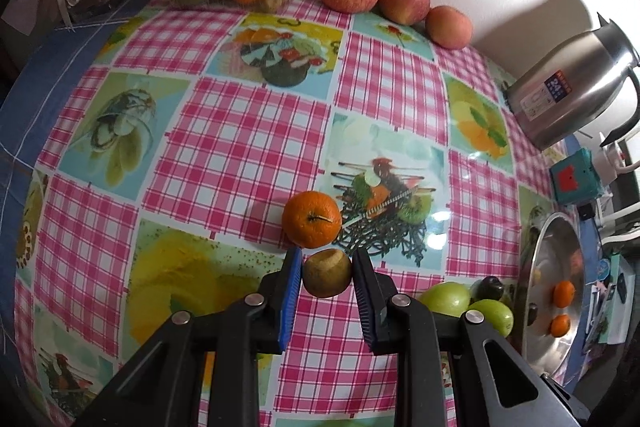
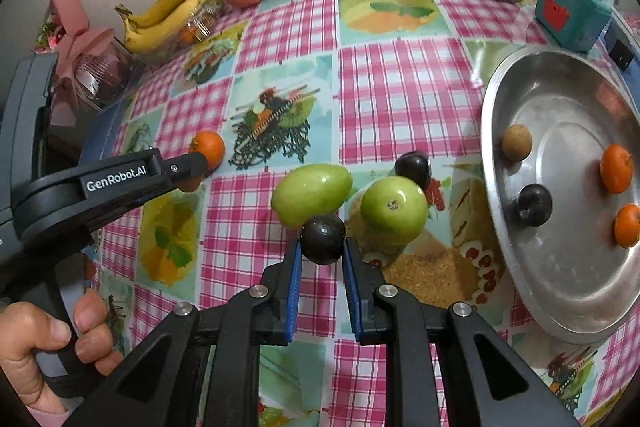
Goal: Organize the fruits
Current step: 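Carry the plum and the potato over the steel pan with both tools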
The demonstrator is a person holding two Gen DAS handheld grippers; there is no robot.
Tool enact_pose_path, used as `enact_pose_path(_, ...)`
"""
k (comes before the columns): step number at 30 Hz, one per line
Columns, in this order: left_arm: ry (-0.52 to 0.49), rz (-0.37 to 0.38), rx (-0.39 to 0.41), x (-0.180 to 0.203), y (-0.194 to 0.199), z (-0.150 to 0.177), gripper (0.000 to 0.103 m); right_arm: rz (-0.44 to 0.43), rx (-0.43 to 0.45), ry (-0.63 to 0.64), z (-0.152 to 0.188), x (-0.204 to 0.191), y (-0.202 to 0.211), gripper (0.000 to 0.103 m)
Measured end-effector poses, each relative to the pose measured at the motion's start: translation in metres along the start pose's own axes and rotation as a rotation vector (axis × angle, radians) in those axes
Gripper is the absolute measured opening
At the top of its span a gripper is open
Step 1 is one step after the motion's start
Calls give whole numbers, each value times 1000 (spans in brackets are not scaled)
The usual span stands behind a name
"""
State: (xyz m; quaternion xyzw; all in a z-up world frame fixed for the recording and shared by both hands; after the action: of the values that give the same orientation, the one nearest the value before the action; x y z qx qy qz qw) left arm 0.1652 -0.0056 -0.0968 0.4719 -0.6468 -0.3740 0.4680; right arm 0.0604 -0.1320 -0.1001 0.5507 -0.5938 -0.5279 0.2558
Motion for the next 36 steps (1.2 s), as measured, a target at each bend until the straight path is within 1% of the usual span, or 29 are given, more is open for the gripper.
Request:
enact_pose_path(7,5,-7,31,0,10,-4,28,-4,74,-25,-8,0,26,21)
enact_pose_path(15,4,-16,24,1,6,-3,27,12,115,-62,-22,0,35,21)
enact_pose_path(21,0,-13,6,3,-2,0,28,29,138,-63,-30,-1,38,21)
enact_pose_path(26,3,-5,5,4,-3,0,27,26,129,-76,-30,7,36,21)
enact_pose_path(30,6,2,-2,5,-4,0,28,63,128,-53,-30,11,33,21)
enact_pose_path(33,3,6,-7,7,-5,1,28,45,117,-59,-31,13,31,21)
enact_pose_path(36,-2,11,-8,12,-4,2,28,45,120,-68,-32,20,33,21)
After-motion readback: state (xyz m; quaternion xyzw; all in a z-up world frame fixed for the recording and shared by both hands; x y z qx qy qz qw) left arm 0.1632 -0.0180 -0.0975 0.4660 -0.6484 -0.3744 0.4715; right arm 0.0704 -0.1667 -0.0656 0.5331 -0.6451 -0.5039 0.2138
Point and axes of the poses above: each gripper's, at about its wrist camera, not at the fingertips, and y roughly against the way its jaws point, x to its right, z to its underside, the point moved 6 cm from there along -y, roughly the way its jaws point, and after that the axes turned 1 degree about -x, right-handed, at the moved point
